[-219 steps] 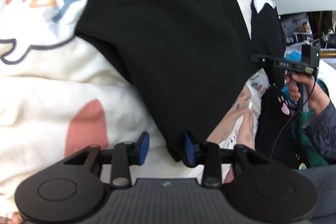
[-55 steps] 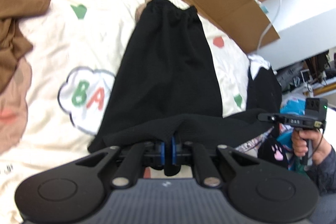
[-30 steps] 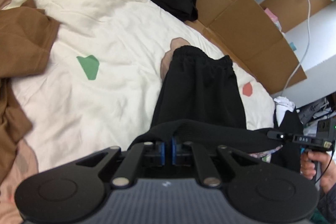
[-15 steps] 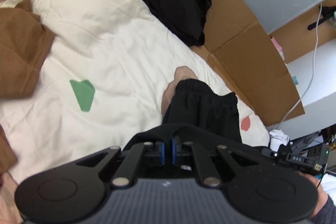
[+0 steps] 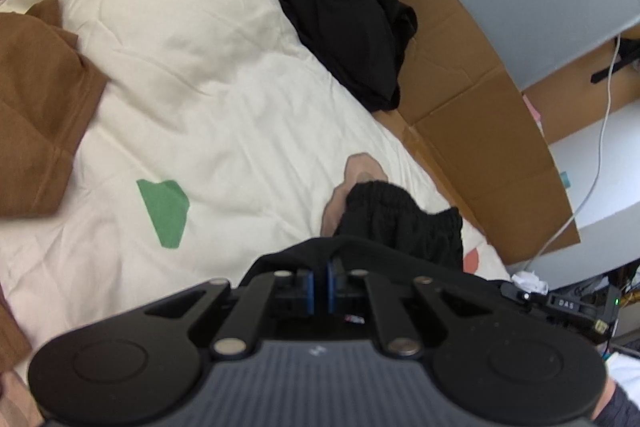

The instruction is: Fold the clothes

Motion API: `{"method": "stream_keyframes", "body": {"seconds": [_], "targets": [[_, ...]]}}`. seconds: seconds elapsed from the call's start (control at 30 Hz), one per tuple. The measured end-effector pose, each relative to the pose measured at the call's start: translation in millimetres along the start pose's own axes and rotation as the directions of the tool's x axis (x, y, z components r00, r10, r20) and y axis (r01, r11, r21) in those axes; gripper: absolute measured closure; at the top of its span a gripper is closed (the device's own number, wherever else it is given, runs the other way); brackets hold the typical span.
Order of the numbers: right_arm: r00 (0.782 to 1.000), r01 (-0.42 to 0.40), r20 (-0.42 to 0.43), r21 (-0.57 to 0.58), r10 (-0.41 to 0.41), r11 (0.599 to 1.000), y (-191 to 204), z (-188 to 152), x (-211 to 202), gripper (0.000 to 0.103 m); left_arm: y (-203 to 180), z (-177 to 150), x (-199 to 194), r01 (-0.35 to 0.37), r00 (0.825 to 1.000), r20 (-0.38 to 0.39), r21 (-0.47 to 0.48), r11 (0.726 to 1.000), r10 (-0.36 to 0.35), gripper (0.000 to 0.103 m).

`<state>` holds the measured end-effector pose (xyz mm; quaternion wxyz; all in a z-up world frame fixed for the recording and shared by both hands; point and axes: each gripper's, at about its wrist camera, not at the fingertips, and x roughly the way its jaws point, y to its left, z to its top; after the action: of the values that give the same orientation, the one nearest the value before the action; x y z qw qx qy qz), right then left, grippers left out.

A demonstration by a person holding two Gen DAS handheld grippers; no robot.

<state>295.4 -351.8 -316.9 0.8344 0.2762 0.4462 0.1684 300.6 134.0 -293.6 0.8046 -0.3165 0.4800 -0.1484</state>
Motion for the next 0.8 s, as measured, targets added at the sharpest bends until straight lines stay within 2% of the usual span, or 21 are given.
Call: {"method": "stream_keyframes", "body": {"seconds": [0.2,0.37,0.4,0.5,0.57,0.63,0.8], "targets": [[1.0,0.011,0.014,0.035,-0.012,0.999,-11.4,-2.3,16.2,0.097,9.3,3.9,21.9,-0.021,1.0,-0.014,-0.001,1.0,0.021,0.096],[1.0,-0.023,0.016,0.102,0.021,0.994,-21.8,-5.0,19.4,0.093,16.9,1.9,30.2,0.019,1.0,-0.014,-0.046,0.999,-0.02,0.093],[0.999,-0.03,0.014,0.105,0.028,0.994,-22.8,-4.9,18.6,0.093,16.2,1.6,28.6,0.028,1.0,-0.013,-0.044,0.999,-0.029,0.088],[0.999,-0.04,0.002,0.08,0.04,0.996,-22.6,-5.6,13.7,0.081,14.6,0.4,23.8,0.035,0.999,-0.01,-0.03,0.999,-0.036,0.082],[0.999,-0.044,-0.004,0.084,0.045,0.995,-23.9,-7.5,12.2,0.067,16.8,-1.7,22.3,0.035,0.999,-0.01,-0.037,0.999,-0.035,0.078],[0.999,-0.046,-0.014,0.09,0.048,0.995,-25.4,-10.5,11.8,0.062,19.5,-5.8,22.3,0.036,0.999,-0.013,-0.049,0.998,-0.037,0.076],[0.997,-0.055,-0.057,0.087,0.06,0.995,-25.8,-20.7,13.3,0.062,18.9,-13.9,25.9,0.031,0.999,-0.03,-0.031,0.999,-0.032,0.068]]}}
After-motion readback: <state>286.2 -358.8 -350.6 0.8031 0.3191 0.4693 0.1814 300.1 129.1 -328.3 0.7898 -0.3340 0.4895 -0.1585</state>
